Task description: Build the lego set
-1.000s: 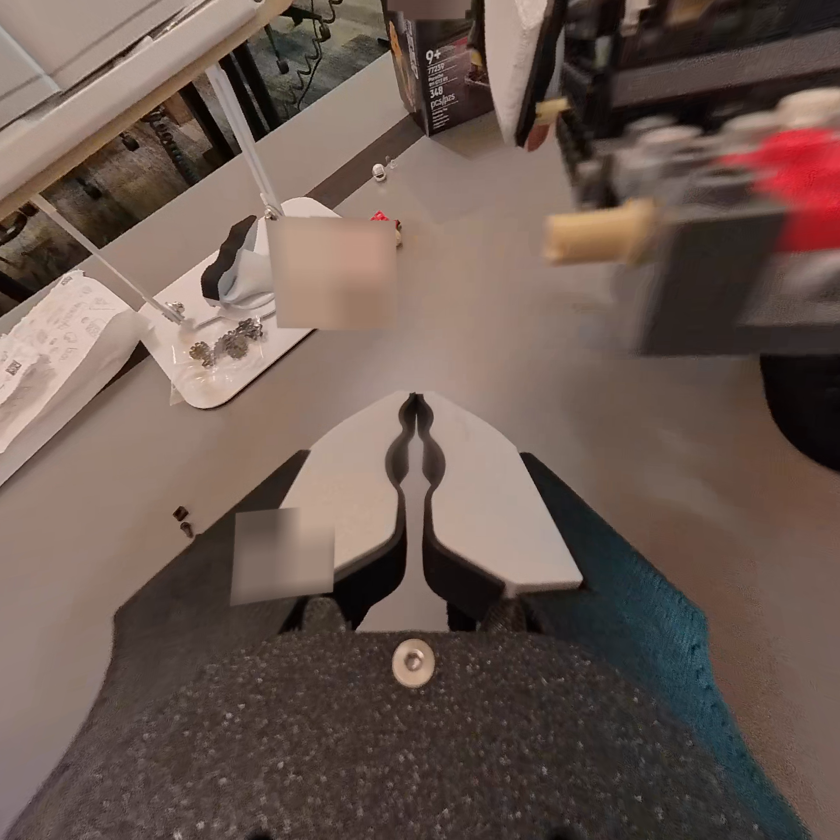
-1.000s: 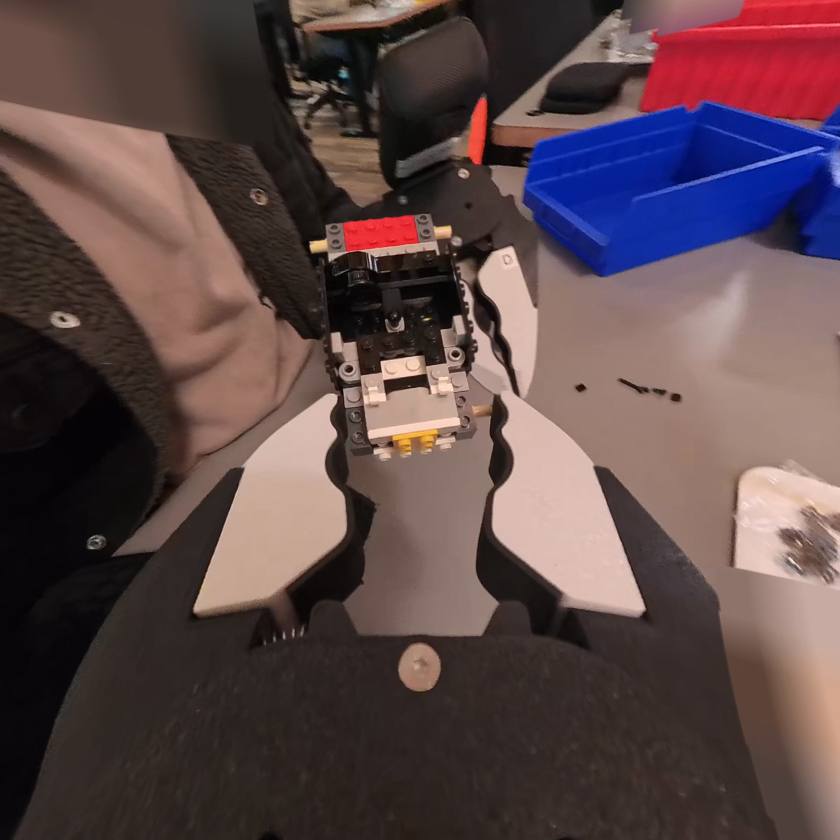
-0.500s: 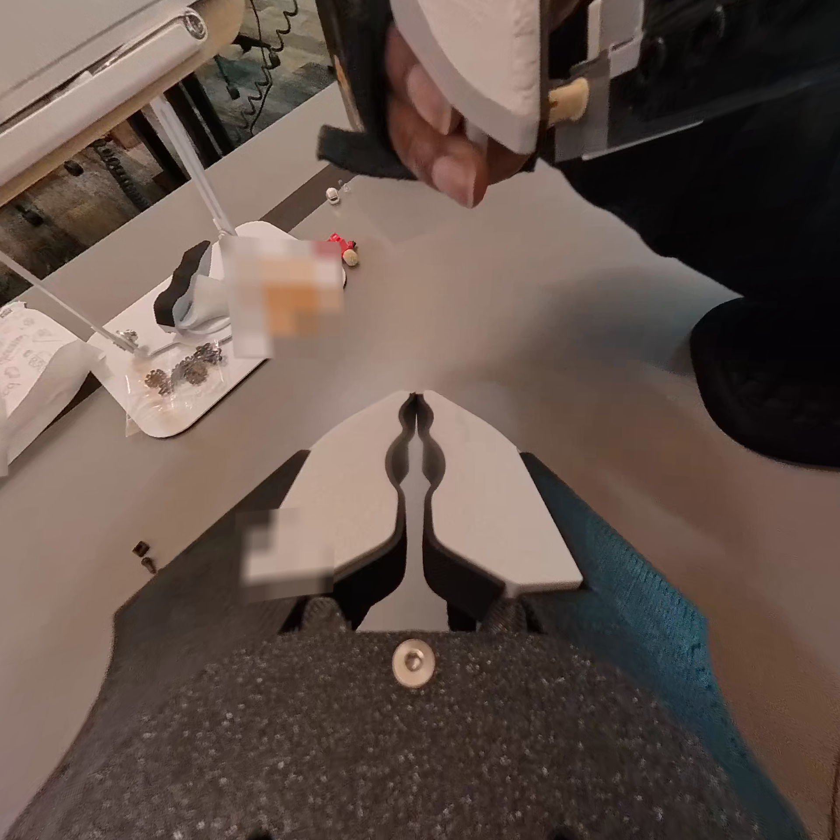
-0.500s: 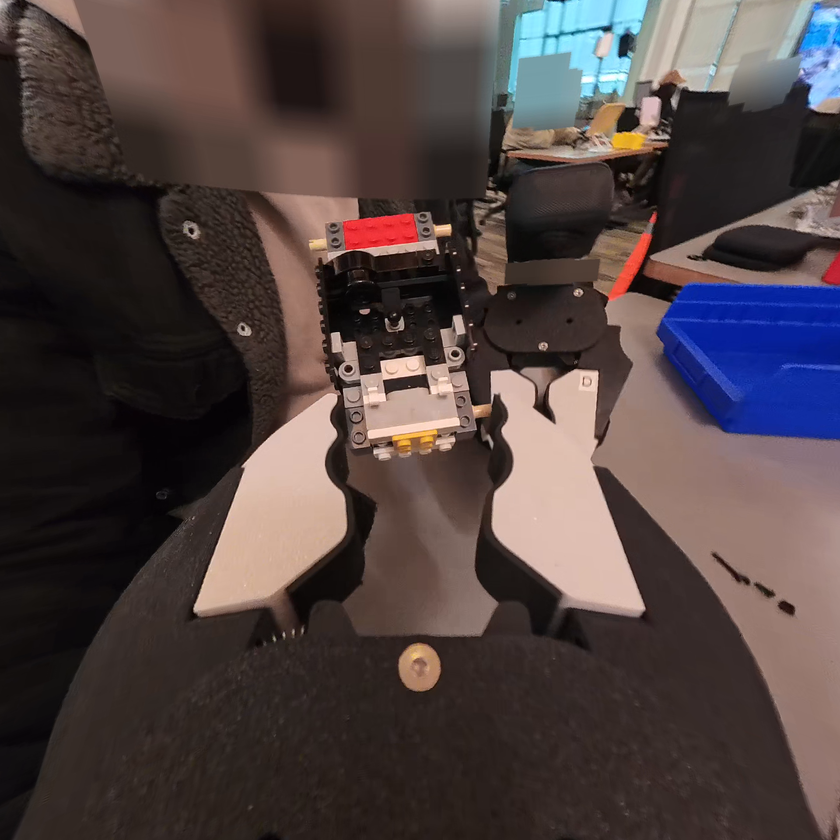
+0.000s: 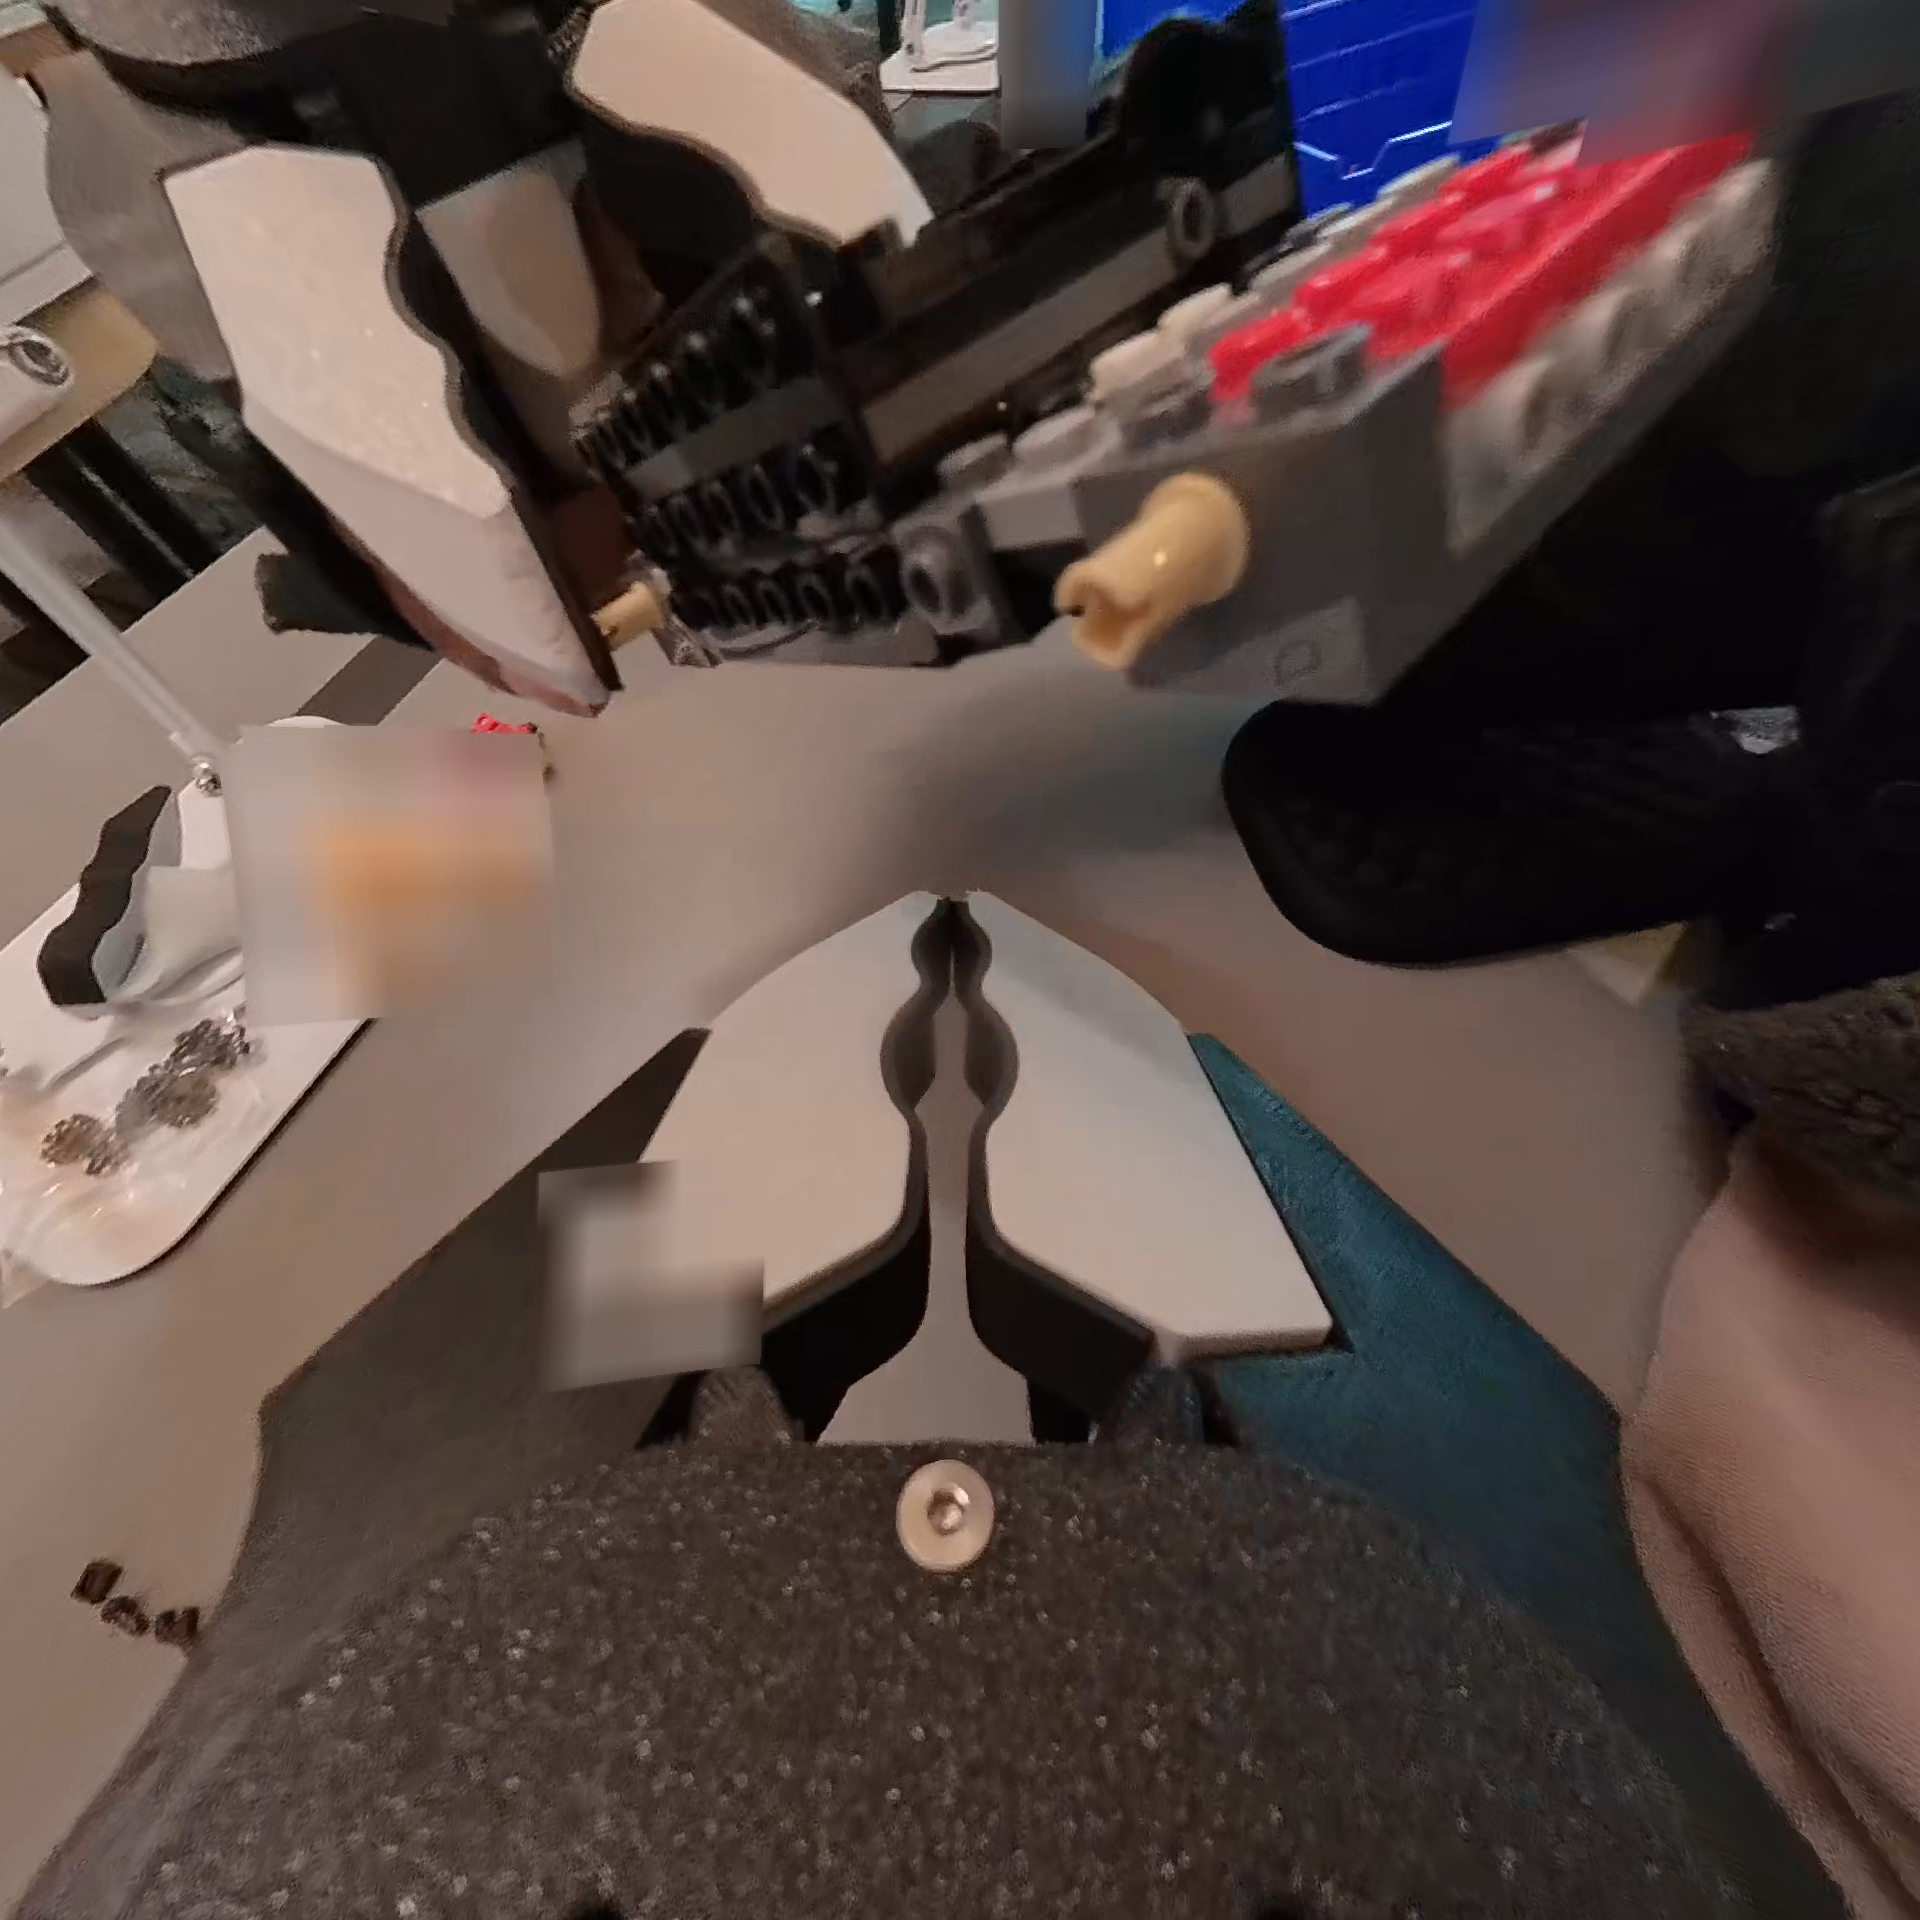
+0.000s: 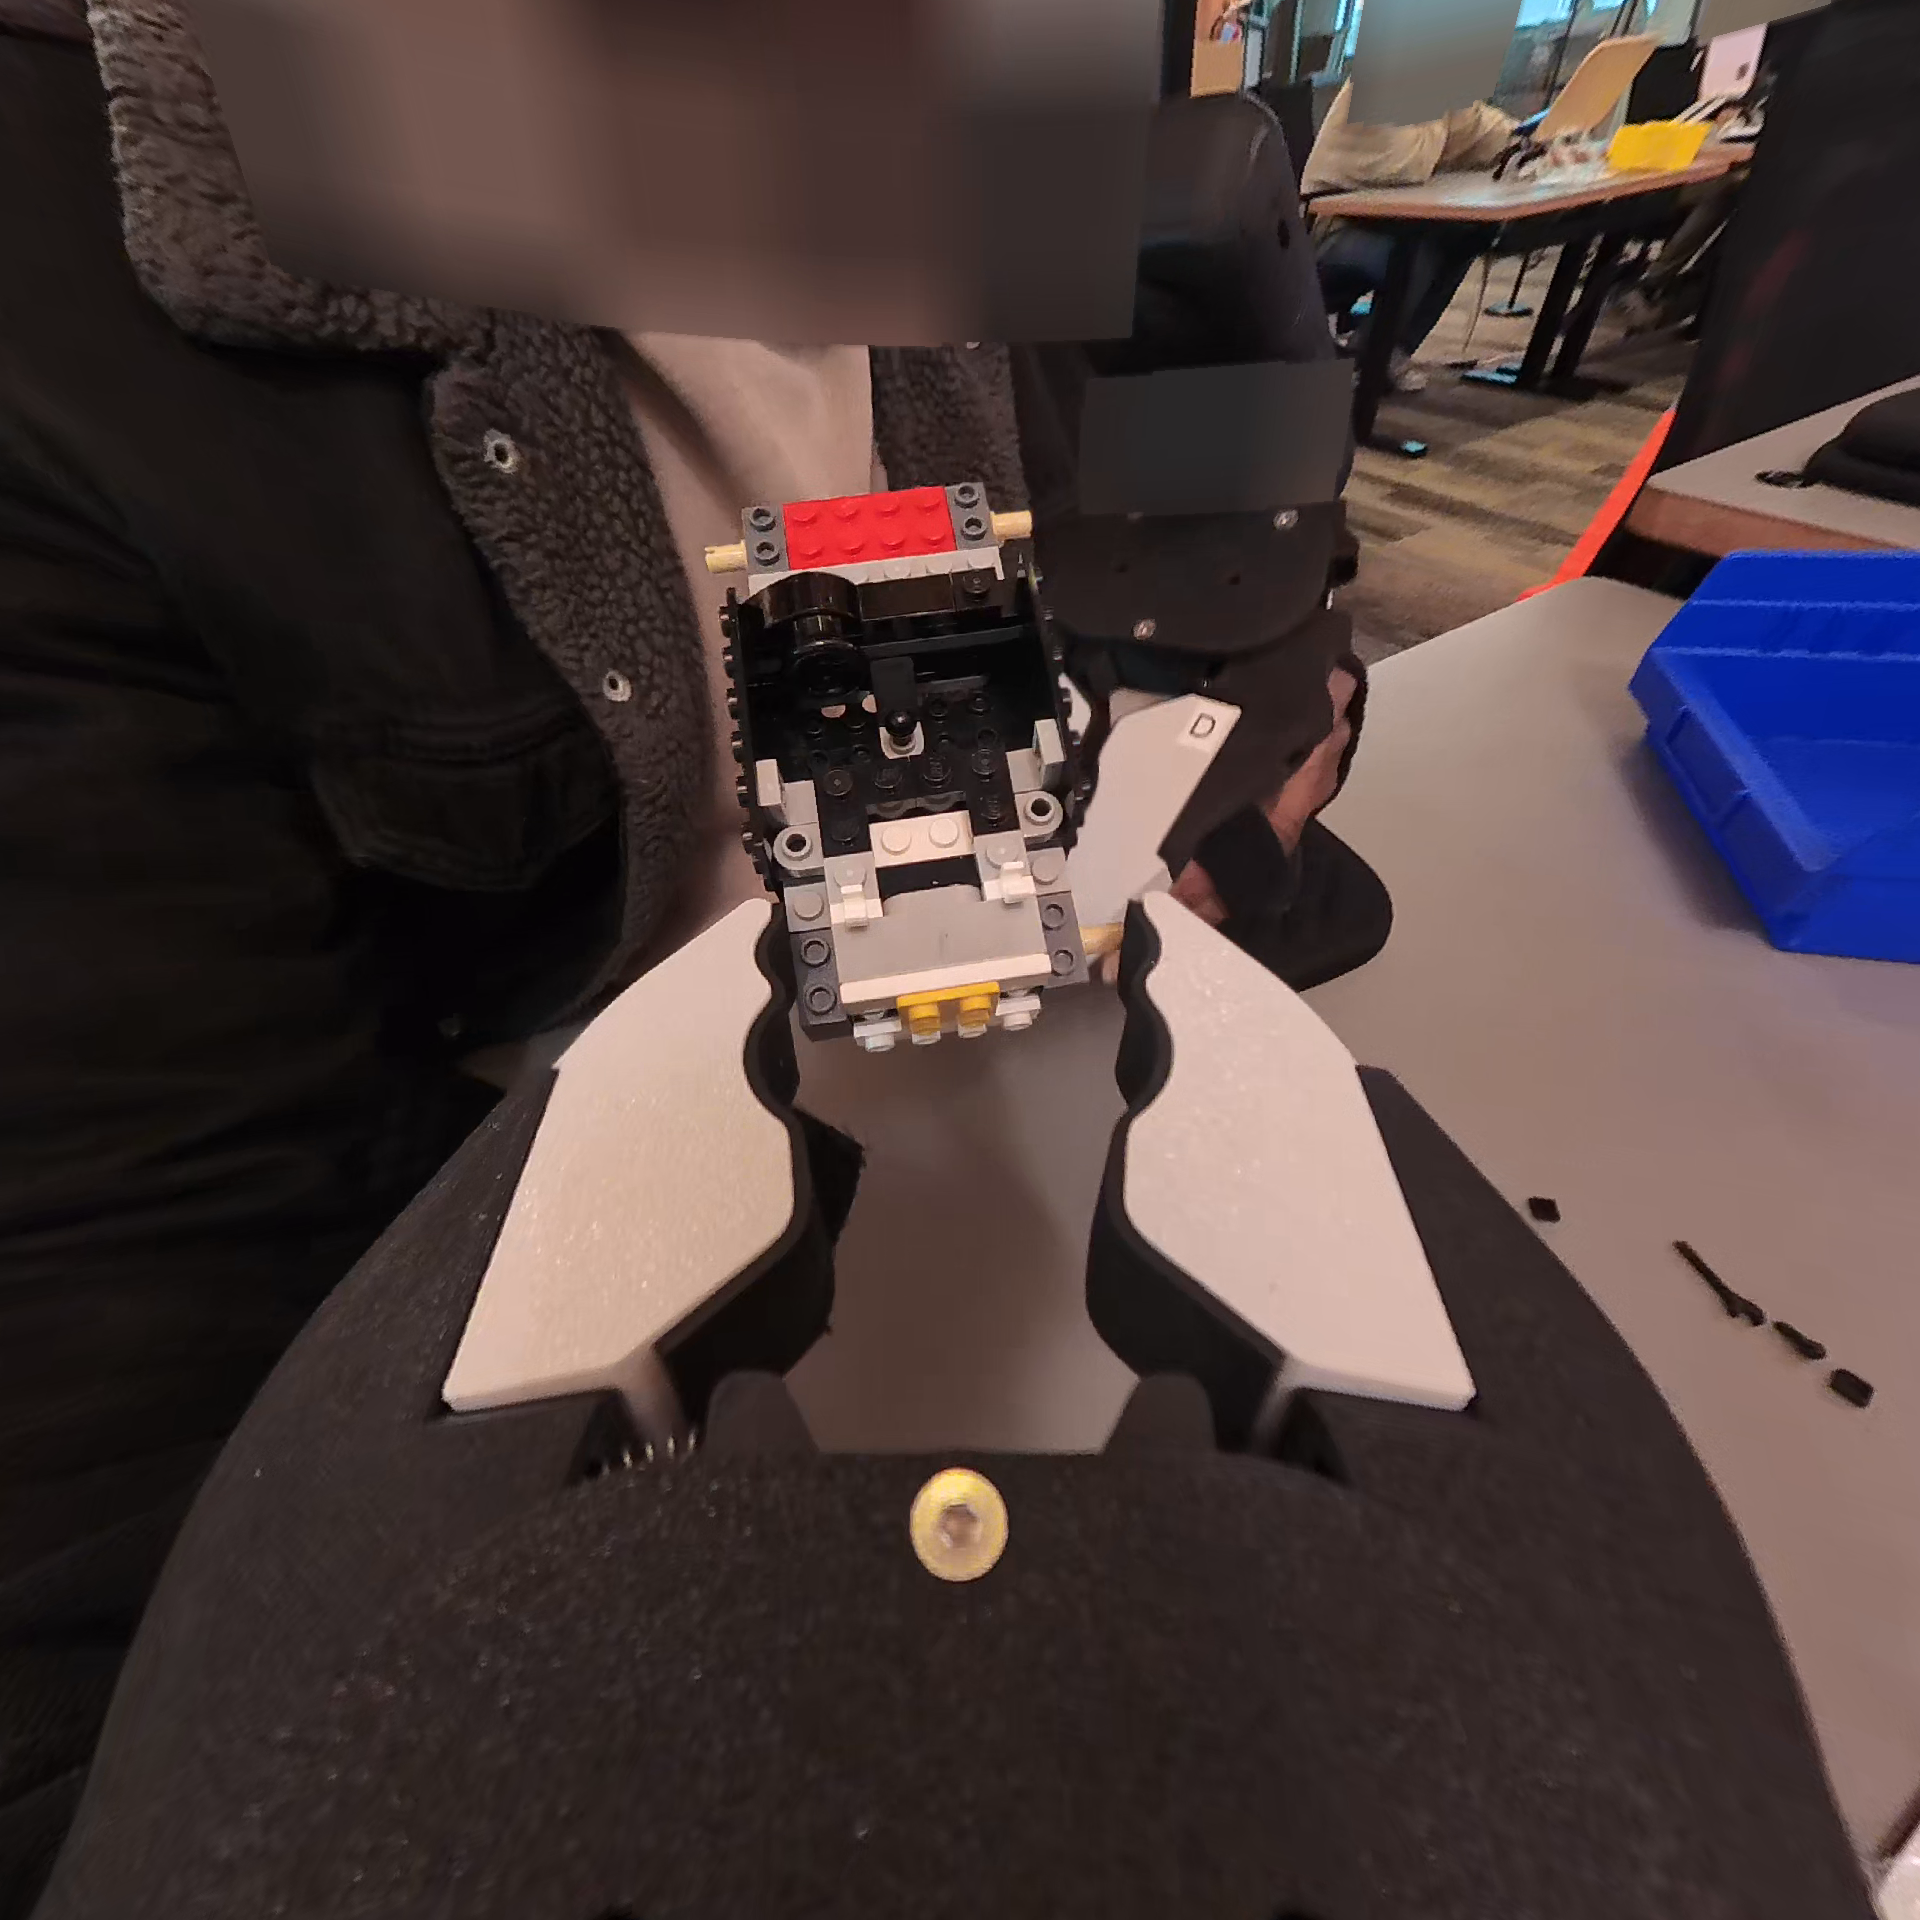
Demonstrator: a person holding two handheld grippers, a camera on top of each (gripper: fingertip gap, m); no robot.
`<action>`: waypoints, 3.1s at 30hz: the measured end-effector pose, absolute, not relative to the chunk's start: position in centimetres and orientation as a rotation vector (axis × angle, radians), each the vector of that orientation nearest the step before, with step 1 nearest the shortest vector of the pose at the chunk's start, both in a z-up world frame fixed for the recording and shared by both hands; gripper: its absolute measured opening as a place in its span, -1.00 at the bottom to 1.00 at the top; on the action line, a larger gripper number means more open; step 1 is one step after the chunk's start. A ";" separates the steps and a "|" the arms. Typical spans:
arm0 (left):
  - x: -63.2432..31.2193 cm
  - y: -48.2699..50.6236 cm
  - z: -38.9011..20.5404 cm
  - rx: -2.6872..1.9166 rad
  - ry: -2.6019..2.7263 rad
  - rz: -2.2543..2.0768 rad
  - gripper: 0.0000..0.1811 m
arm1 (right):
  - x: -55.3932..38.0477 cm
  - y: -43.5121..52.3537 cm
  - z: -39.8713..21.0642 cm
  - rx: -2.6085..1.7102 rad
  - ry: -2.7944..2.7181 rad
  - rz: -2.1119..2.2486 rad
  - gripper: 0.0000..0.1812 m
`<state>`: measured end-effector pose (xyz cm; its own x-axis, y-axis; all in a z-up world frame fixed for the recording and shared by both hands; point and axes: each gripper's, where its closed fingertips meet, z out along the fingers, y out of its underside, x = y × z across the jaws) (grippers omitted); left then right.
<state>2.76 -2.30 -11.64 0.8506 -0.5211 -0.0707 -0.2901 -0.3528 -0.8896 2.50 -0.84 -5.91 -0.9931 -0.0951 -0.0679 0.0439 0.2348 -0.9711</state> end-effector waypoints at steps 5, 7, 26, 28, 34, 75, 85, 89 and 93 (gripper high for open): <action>3.8 -3.1 -11.2 -1.921 0.674 -0.326 -1.00 | 2.9 -0.4 -6.2 -0.035 2.398 -1.826 -0.33; 4.1 -3.4 -11.1 -1.911 0.699 -0.345 -1.00 | 3.1 -0.4 -6.1 -0.034 2.405 -1.816 -0.33; 4.4 -3.9 -12.1 -1.949 0.759 -0.376 -1.00 | 4.4 -1.6 -6.0 -0.079 2.460 -1.747 -0.33; 4.0 -3.6 -12.1 -1.953 0.734 -0.353 -1.00 | 4.3 -1.4 -6.2 -0.039 2.463 -1.760 -0.33; 0.4 -1.5 -12.7 -2.001 0.556 -0.179 -1.00 | 4.1 -1.0 -6.7 0.123 2.510 -1.853 -0.33; -25.4 12.3 -7.4 -1.876 -0.292 0.502 -1.00 | -0.9 6.6 -12.8 1.504 2.780 -1.827 -0.33; -25.3 11.1 -8.4 -1.918 -0.318 0.489 -1.00 | -1.7 8.1 -12.8 1.558 2.772 -1.829 -0.33; -25.6 11.0 -8.5 -1.918 -0.323 0.491 -1.00 | -1.9 8.1 -12.8 1.558 2.774 -1.827 -0.33; -25.6 11.0 -8.4 -1.914 -0.324 0.489 -1.00 | -1.8 8.2 -13.0 1.563 2.782 -1.808 -0.33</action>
<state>-25.59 10.96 -8.39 0.8782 0.4413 -0.1846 -0.0029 -0.3812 -0.9245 -1.82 8.15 -12.97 -0.5262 0.8503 -0.0112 0.3557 0.2082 -0.9111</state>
